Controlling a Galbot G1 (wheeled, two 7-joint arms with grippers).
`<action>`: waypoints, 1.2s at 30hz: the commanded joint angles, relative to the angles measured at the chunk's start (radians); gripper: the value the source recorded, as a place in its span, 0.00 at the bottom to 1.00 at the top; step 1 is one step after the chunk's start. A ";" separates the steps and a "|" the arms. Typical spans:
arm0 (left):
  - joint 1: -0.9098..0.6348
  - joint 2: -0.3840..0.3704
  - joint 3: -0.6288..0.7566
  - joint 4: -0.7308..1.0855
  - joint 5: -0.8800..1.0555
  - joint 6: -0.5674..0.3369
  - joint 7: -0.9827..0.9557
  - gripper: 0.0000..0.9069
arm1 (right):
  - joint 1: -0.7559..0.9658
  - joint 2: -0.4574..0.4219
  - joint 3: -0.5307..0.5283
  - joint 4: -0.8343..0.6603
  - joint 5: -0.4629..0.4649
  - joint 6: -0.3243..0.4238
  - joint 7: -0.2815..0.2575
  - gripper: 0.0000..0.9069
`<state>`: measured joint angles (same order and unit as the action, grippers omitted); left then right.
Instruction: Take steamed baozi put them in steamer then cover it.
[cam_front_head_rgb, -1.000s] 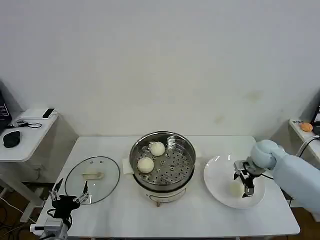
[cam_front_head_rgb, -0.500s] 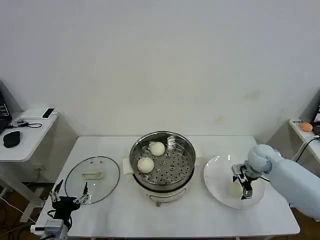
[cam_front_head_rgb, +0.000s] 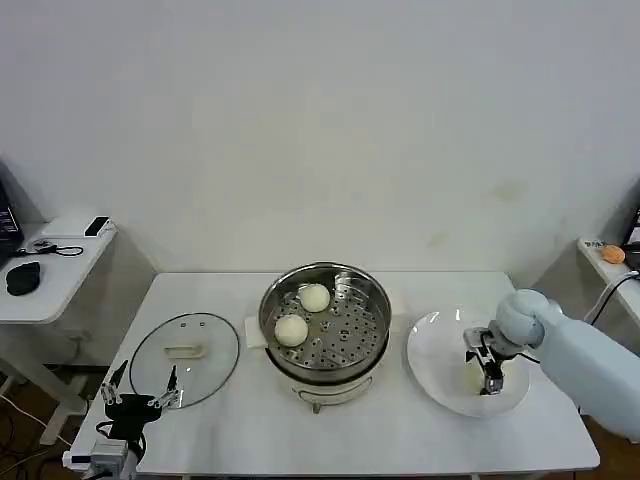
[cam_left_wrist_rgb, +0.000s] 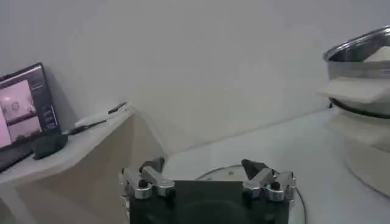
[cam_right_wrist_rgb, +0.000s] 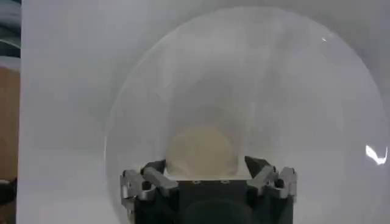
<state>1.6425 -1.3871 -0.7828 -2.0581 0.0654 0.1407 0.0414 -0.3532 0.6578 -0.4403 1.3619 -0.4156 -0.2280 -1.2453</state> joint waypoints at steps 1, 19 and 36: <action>-0.003 0.000 0.000 0.001 0.000 0.000 0.000 1.00 | -0.001 -0.007 0.003 0.006 0.005 -0.002 0.006 0.58; -0.023 -0.002 0.022 0.012 0.002 -0.001 0.000 1.00 | 0.152 -0.128 0.023 0.117 0.129 -0.025 -0.024 0.59; -0.032 0.004 0.018 0.026 0.005 -0.001 0.001 1.00 | 0.673 0.140 -0.215 0.075 0.322 -0.024 -0.060 0.59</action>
<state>1.6109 -1.3832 -0.7655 -2.0321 0.0711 0.1395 0.0422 0.1114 0.6780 -0.5618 1.4417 -0.1673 -0.2485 -1.2987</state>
